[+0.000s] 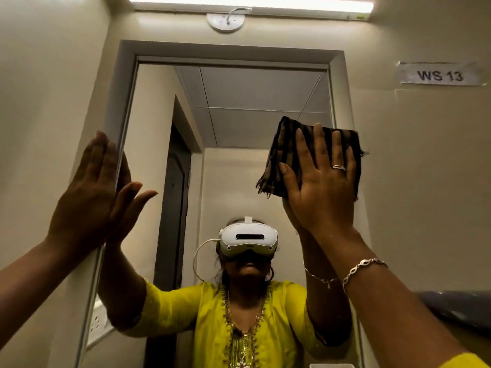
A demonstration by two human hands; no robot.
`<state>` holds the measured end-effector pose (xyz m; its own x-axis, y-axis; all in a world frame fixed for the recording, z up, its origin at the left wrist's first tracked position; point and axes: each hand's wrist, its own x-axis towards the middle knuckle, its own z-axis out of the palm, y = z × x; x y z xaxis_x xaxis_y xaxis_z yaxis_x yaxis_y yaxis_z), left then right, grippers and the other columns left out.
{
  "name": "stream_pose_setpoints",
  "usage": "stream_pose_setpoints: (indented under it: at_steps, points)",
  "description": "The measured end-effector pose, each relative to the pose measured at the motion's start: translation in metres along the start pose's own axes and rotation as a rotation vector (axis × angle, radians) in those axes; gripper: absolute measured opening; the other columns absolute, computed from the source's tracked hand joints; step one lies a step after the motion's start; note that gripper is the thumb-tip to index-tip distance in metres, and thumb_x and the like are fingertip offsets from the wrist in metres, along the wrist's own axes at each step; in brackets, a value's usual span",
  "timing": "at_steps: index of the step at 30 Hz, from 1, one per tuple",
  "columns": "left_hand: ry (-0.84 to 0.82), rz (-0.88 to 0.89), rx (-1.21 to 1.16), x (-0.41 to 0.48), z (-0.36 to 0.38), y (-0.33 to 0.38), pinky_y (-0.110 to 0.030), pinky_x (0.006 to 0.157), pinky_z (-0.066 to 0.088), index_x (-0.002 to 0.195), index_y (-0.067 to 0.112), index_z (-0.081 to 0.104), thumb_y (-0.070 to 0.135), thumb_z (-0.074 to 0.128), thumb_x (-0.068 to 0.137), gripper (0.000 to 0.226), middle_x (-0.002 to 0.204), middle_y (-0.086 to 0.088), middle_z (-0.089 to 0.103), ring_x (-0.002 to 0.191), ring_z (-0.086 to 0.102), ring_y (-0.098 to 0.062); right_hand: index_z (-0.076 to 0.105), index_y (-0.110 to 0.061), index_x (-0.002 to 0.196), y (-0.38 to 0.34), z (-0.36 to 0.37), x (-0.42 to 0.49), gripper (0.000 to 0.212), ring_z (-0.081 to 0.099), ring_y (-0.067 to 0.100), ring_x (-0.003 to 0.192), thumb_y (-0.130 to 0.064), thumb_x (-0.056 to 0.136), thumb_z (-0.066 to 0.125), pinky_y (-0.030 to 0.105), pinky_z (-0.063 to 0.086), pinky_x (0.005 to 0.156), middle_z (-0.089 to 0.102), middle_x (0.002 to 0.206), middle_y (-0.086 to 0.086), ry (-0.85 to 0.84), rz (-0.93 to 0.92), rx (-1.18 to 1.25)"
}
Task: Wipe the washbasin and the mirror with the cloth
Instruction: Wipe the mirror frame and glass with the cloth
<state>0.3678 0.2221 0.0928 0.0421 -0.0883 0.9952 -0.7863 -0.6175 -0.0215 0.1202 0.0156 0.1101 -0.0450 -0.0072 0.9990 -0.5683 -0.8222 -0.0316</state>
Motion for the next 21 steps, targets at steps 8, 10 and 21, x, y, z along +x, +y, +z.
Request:
stream_pose_setpoints:
  at_steps: [8,10,21]
  points:
    - [0.01,0.085,-0.181,-0.015,-0.019,0.003,-0.01,0.113,-0.013,0.145,0.005,0.002,0.075,0.007,0.083,0.094,0.156,-0.016,-0.002,0.145,-0.003,-0.026,0.008,-0.024,0.148,-0.028,0.006,-0.011,0.063,-0.001,0.033,0.145,-0.051,0.092,0.014,0.047,-0.001,0.116,0.005,0.158,0.008,-0.02,0.086,-0.027]
    - [-0.002,0.087,-0.195,-0.017,-0.022,0.008,-0.011,0.114,-0.012,0.145,0.002,0.004,0.076,0.006,0.082,0.097,0.156,-0.018,-0.001,0.144,-0.002,-0.028,0.008,-0.023,0.148,-0.041,0.008,-0.014,0.063,-0.001,0.034,0.144,-0.051,0.092,0.014,0.047,0.0,0.116,0.005,0.158,0.009,-0.025,0.073,-0.018]
    - [0.041,0.1,-0.216,-0.023,-0.025,0.014,-0.018,0.117,-0.004,0.143,-0.001,0.008,0.079,0.013,0.078,0.104,0.155,-0.019,0.004,0.145,0.003,-0.03,0.003,-0.02,0.147,-0.147,0.029,-0.015,0.064,-0.006,0.038,0.143,-0.051,0.093,0.015,0.051,-0.012,0.11,0.0,0.157,0.012,-0.061,-0.082,0.065]
